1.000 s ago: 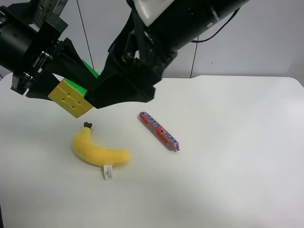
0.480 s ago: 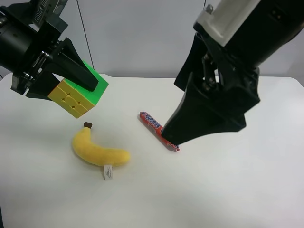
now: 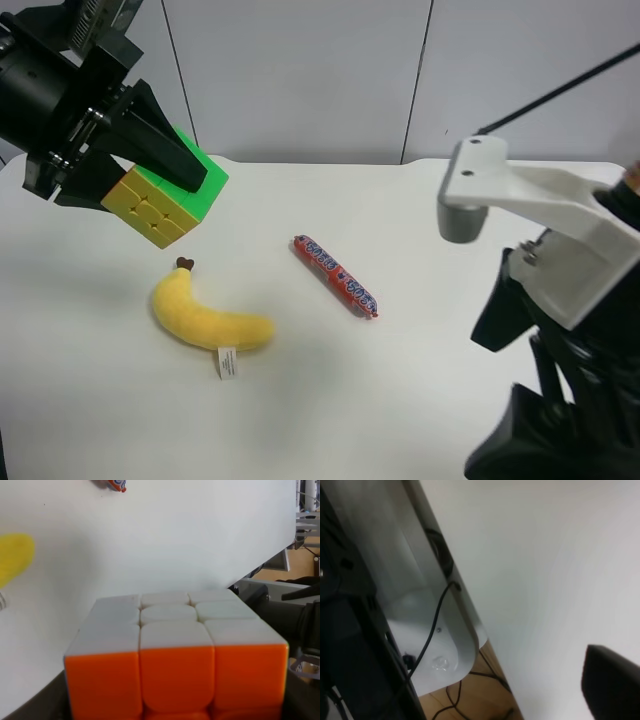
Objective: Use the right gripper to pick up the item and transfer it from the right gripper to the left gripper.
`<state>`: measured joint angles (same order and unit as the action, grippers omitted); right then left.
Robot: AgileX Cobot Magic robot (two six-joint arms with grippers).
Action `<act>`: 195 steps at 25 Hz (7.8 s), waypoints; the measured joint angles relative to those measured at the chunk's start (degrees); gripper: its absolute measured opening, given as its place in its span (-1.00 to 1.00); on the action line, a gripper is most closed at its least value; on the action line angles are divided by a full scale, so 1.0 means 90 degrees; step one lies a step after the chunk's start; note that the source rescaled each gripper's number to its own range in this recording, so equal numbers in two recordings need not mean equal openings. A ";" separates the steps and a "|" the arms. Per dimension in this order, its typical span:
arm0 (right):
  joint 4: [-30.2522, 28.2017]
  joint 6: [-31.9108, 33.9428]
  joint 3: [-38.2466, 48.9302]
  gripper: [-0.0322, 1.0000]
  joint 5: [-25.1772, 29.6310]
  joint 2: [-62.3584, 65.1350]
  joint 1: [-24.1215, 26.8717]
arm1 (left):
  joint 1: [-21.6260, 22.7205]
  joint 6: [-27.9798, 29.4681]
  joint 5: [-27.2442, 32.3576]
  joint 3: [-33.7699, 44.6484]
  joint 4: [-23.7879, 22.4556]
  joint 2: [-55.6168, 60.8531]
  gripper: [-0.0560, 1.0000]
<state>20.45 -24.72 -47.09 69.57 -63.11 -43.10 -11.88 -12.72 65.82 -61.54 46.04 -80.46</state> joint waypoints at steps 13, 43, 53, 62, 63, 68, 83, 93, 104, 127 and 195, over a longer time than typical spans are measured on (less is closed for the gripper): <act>-0.1184 0.1745 0.1631 0.99 -0.0656 0.3785 0.0000 | 0.0000 -0.0030 0.0000 0.0000 0.0004 0.0000 -0.89; -0.1723 0.2438 0.2040 0.99 -0.0898 0.6559 0.0779 | 0.0000 -0.0037 -0.0006 0.0000 0.0004 0.0000 -0.89; -0.1723 0.2438 0.2040 0.99 -0.0898 0.7027 0.3450 | 0.0000 -0.0131 -0.0023 0.0000 0.0004 0.0000 -0.89; -0.1723 0.2444 0.2040 0.99 -0.0898 0.7027 0.3898 | 0.0000 -0.0591 -0.0394 0.0000 -0.0486 0.0000 -0.89; -0.1723 0.2444 0.2040 0.99 -0.0898 0.7027 0.3898 | 0.0000 -0.0605 -0.0529 0.0000 -0.0628 0.0000 -0.89; -0.1723 0.2444 0.2040 0.99 -0.0898 0.7027 0.3898 | 0.0000 -0.0438 -0.1340 0.0000 -0.1766 0.0000 -0.89; -0.1723 0.2444 0.2040 0.99 -0.0898 0.7027 0.3898 | 0.0000 0.1323 -0.3274 0.0000 -0.5354 -0.1231 -0.89; -0.1723 0.2444 0.2040 0.99 -0.0898 0.7027 0.3898 | 0.0372 0.1497 -0.4031 0.0000 -0.5632 -0.2485 -0.89; -0.1723 0.2444 0.2040 0.99 -0.0898 0.7027 0.3898 | 0.0454 0.1500 -0.4728 -0.0005 -0.5866 -0.3058 -0.89; -0.1723 0.2444 0.2040 0.99 -0.0898 0.7027 0.3898 | 0.0460 0.1547 -0.4407 -0.0005 -0.5868 -0.2921 0.98; -0.1723 0.2444 0.2040 0.99 -0.0898 0.7027 0.3898 | 0.0465 0.1953 -0.0583 0.3619 -0.5601 0.8973 1.00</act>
<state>4.94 -2.72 -28.73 61.48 0.13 -8.01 -7.69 4.85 60.58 -28.97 -4.38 0.29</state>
